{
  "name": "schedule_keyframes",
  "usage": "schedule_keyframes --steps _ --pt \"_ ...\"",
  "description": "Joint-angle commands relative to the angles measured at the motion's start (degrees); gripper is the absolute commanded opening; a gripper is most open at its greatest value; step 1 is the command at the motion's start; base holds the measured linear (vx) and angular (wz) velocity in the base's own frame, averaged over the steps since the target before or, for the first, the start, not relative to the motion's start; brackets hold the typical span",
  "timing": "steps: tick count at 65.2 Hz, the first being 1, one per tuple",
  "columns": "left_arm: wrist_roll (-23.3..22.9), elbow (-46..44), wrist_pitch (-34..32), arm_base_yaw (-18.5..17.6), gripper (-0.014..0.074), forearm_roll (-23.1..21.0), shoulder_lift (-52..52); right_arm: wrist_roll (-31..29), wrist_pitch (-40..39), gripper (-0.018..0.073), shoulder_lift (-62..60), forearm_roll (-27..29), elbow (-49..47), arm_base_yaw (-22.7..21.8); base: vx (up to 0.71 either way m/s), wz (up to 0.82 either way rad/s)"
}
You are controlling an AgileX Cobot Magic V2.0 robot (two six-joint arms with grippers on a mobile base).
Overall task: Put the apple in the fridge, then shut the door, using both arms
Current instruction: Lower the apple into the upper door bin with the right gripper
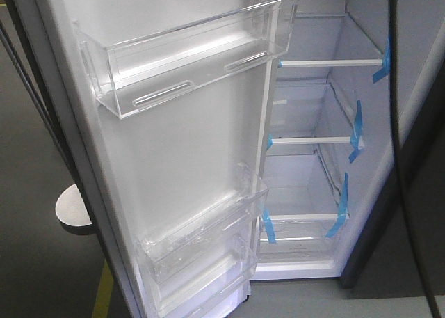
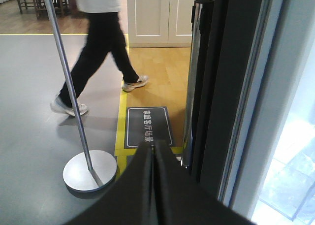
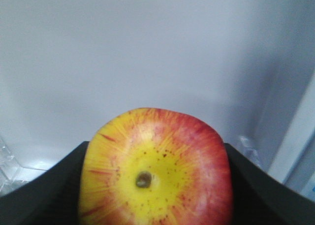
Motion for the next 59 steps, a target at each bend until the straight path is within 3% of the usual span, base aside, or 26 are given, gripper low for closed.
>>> schedule_keyframes --steps 1,18,46,59 --pt "-0.2 1.2 -4.2 -0.1 -0.0006 -0.3 -0.8 0.9 -6.5 0.0245 -0.7 -2.3 -2.4 3.0 0.00 0.00" --pt "-0.2 1.2 -4.2 -0.1 -0.0006 -0.3 -0.8 5.4 -10.5 0.0256 3.5 -8.8 -2.3 8.3 0.00 0.00" --pt "-0.2 1.2 -4.2 -0.1 -0.0006 -0.3 -0.8 5.6 -11.3 0.0603 5.5 -10.2 -2.3 9.7 0.00 0.00" --pt "-0.2 1.2 -4.2 -0.1 -0.0006 -0.3 -0.8 5.3 -10.1 0.0619 5.1 -11.7 -2.3 9.7 0.00 0.00"
